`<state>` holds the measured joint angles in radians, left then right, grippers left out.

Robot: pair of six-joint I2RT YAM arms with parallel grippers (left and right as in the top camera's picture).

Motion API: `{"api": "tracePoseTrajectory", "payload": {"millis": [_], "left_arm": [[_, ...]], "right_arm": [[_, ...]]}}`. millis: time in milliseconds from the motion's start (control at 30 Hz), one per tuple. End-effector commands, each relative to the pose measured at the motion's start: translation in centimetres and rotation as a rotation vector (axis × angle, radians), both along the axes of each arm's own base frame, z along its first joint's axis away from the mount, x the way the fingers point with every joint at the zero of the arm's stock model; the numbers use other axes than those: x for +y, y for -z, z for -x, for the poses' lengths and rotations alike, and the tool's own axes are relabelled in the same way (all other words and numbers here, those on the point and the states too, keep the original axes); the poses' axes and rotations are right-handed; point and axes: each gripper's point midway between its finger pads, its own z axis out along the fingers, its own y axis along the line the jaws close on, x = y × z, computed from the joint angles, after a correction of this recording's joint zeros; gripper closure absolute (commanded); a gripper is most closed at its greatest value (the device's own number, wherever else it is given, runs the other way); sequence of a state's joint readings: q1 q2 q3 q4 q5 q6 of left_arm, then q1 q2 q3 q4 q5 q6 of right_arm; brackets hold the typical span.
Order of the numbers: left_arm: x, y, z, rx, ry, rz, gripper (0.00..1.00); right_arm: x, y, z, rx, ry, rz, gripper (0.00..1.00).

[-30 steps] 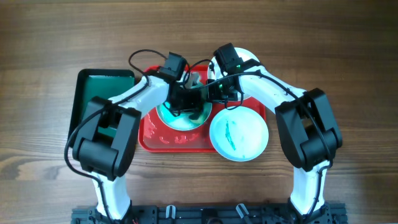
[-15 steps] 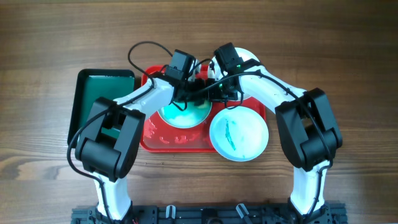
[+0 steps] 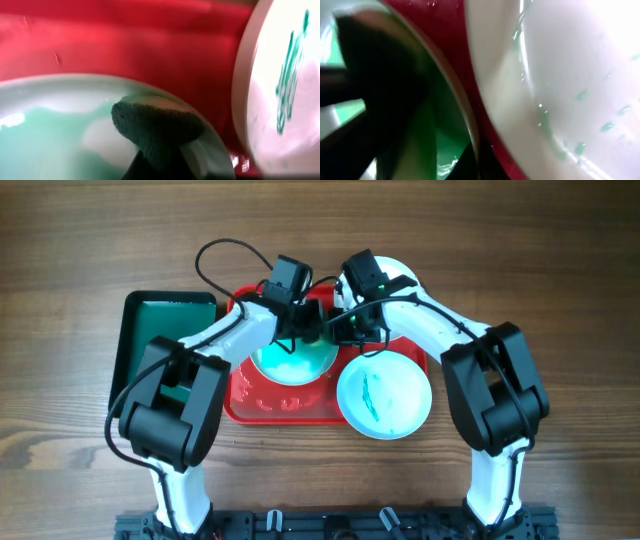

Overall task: Clean dirty plates on tray and stack at the side
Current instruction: 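Wipe the plate rim area with the sponge while right gripper holds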

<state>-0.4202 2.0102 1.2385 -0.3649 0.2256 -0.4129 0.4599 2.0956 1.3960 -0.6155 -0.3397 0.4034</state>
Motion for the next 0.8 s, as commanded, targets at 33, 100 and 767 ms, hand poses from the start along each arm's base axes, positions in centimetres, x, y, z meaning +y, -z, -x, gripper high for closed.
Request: {"api": "tracePoseTrajectory", "payload": {"millis": [33,100,767], "left_arm": [[-1.0,2.4,6.7,0.241,0.191,0.081,0.96],[-0.4,2.6,8.0,0.282,0.225,0.056,0.96],[16.8,1.8,5.7,0.108,-0.359,-0.858,0.96]], "right_arm": [[0.4,0.3,0.4,0.005,-0.017,0.003,0.96],[0.4,0.3,0.4,0.005,-0.018,0.002,0.96],[0.4,0.2,0.4,0.002,-0.019,0.002,0.96]]}}
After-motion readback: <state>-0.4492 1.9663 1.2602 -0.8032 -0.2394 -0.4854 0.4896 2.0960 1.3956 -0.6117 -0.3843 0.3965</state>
